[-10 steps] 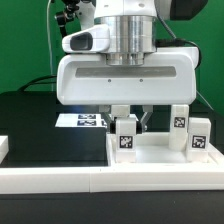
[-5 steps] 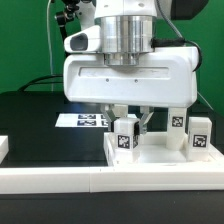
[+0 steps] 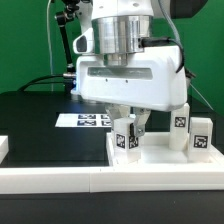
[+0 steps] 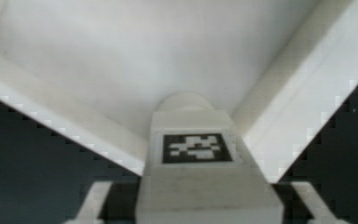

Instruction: Assemble square table

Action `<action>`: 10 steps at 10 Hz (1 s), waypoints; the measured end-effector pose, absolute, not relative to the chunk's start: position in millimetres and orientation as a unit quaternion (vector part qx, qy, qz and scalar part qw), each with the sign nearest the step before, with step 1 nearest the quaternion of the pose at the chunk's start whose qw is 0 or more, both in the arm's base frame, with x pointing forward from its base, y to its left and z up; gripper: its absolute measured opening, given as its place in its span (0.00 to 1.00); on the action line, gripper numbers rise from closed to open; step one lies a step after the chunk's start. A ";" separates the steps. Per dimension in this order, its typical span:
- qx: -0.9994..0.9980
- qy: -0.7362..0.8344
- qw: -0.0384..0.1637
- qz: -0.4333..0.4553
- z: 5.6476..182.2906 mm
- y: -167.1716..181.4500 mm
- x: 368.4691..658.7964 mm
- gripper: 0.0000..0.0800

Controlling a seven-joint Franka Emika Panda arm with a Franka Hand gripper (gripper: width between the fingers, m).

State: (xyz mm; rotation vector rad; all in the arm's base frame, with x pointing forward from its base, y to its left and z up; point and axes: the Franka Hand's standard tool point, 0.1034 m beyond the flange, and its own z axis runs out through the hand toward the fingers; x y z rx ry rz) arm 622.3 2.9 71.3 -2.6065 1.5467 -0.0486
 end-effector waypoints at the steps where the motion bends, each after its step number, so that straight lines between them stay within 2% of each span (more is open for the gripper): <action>1: -0.843 0.535 0.058 -0.013 71.2 3.2 622.2 0.36; 4: -0.761 0.645 0.067 -0.001 71.2 6.0 622.2 0.36; 10: -0.601 0.796 0.063 0.007 72.0 10.3 623.0 0.36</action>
Offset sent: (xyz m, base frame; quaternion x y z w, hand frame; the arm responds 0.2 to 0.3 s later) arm -0.0092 0.0023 0.0012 -0.0100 -0.0074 0.2586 0.9659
